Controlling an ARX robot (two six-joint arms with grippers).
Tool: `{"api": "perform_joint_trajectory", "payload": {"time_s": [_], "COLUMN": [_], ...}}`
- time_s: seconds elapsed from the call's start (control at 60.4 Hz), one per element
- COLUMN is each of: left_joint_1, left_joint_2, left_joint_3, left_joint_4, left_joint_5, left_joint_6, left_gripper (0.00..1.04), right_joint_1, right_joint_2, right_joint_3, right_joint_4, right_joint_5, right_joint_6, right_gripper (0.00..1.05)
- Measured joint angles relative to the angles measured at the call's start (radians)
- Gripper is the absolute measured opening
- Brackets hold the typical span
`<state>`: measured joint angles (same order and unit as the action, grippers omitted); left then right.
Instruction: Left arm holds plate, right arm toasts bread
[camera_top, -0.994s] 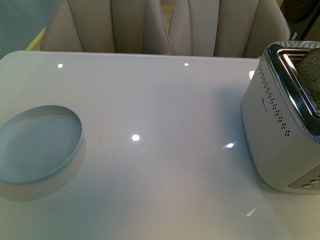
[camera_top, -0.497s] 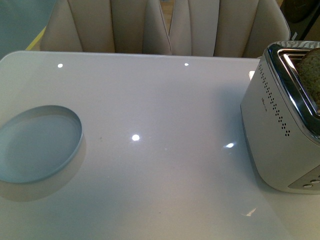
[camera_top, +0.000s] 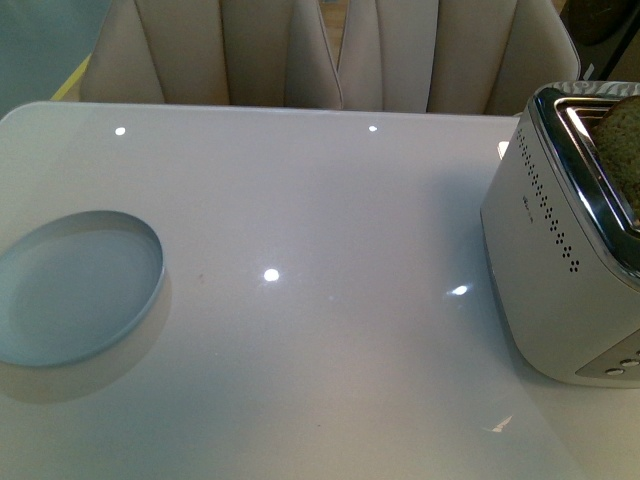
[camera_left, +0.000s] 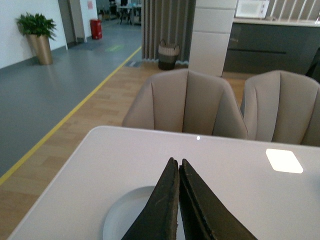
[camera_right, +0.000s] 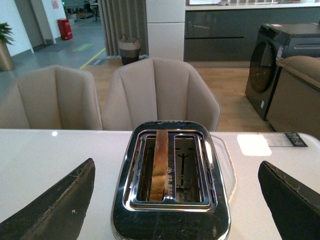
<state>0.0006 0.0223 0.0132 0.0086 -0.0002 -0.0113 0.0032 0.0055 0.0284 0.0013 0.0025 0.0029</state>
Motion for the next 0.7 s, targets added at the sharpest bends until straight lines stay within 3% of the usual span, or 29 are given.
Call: {"api": "perform_joint_trajectory", "payload": {"time_s": [0.364,0.613,0.696], "left_joint_1": [0.0,0.0,0.0], "left_joint_2": [-0.016,-0.016,-0.016], "left_joint_3": [0.0,0.0,0.0], "left_joint_4": [-0.007,-0.007,-0.007], "left_joint_5": [0.0,0.0,0.0], "left_joint_6": [0.0,0.0,0.0], "left_gripper": [0.03,0.48,0.67], "right_joint_1": [0.0,0.0,0.0], "right_joint_2": [0.0,0.0,0.0], "right_joint_3": [0.0,0.0,0.0], "right_joint_4": [0.0,0.0,0.0], "right_joint_5": [0.0,0.0,0.0], "right_joint_6": [0.0,0.0,0.0], "right_gripper": [0.96,0.96,0.96]}}
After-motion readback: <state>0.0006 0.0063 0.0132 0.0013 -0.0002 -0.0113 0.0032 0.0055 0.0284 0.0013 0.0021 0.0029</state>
